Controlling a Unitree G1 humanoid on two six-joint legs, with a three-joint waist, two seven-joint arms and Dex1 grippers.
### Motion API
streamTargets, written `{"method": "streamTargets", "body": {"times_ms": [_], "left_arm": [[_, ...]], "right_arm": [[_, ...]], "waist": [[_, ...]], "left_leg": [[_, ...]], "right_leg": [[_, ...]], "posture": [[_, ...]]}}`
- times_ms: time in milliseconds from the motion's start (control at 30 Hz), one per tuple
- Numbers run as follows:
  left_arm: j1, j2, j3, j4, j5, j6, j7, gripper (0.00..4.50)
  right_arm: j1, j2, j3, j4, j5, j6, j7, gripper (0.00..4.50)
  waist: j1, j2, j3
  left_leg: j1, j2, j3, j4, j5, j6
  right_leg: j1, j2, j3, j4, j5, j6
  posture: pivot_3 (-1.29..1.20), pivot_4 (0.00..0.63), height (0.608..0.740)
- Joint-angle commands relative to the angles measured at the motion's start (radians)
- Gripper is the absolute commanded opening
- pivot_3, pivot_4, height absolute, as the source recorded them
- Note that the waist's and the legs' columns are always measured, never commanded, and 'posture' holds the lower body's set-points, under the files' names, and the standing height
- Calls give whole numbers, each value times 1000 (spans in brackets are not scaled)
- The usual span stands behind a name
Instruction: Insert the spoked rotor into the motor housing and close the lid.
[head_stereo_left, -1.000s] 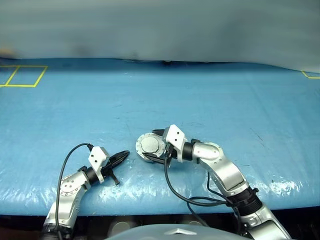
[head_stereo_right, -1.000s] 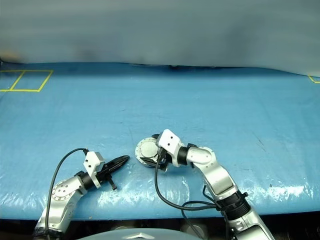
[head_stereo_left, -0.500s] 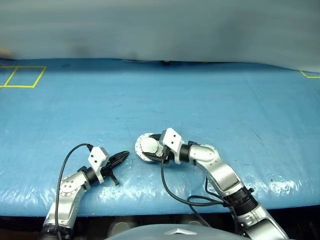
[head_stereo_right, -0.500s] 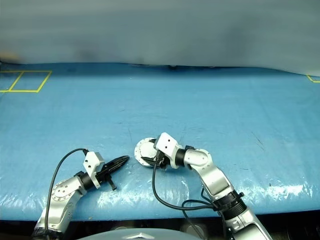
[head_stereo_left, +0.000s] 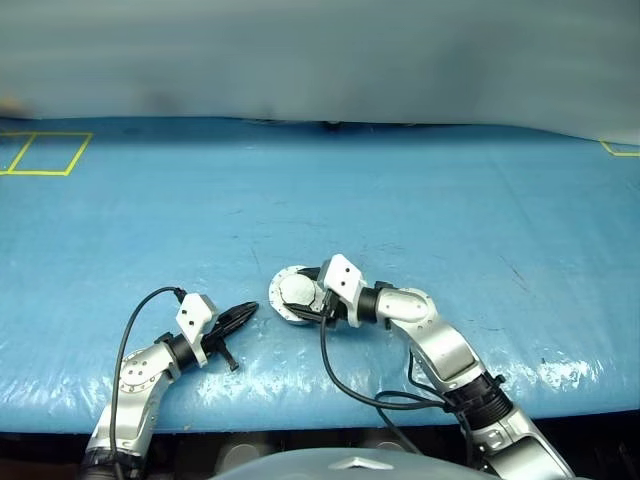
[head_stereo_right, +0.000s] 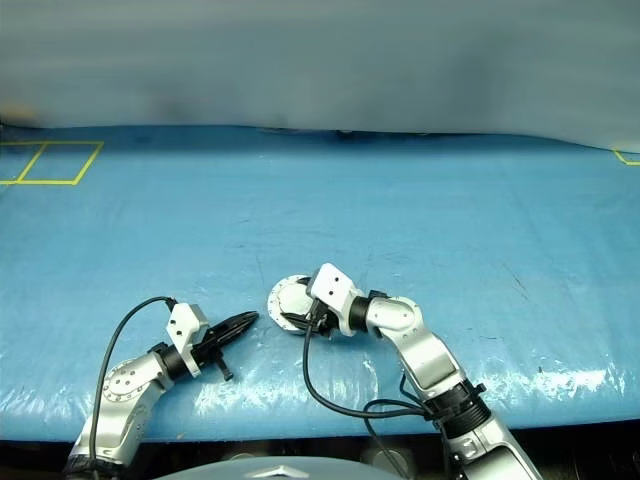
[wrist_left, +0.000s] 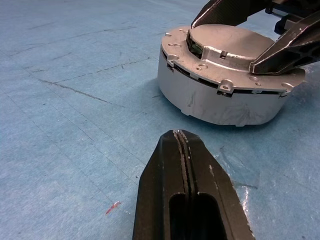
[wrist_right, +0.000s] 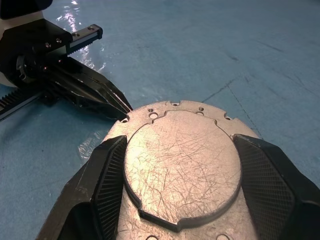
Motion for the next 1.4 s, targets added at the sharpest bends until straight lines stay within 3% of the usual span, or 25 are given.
{"method": "streamTargets", "body": {"times_ms": [33, 733, 1067, 1400], "left_arm": [[10, 5, -5, -35, 3, 8, 1, 0], [9, -1, -5, -36, 2, 19, 5, 0], [10, -6, -3, -41, 2, 18, 16, 0], [-28, -39, 25, -107, -121, 87, 0, 0]], "right_arm": [[-12, 9, 10, -7, -14, 0, -13, 3013], [-33, -43, -4, 2, 0, 53, 20, 3013], [-42, -59, 36, 65, -73, 31, -8, 3013], [-44, -58, 40, 74, -79, 36, -13, 3013]], "waist": [[-1, 0, 0], [2, 0, 0], [1, 0, 0], [2, 0, 0]], "left_leg": [[0, 0, 0, 0, 0, 0], [0, 0, 0, 0, 0, 0], [1, 0, 0, 0, 0, 0], [3, 0, 0, 0, -1, 2]], "right_leg": [[0, 0, 0, 0, 0, 0], [1, 0, 0, 0, 0, 0], [1, 0, 0, 0, 0, 0], [3, 0, 0, 1, 1, -1]], "posture": [[0, 150, 740], [0, 150, 740], [0, 150, 740], [0, 150, 740]]}}
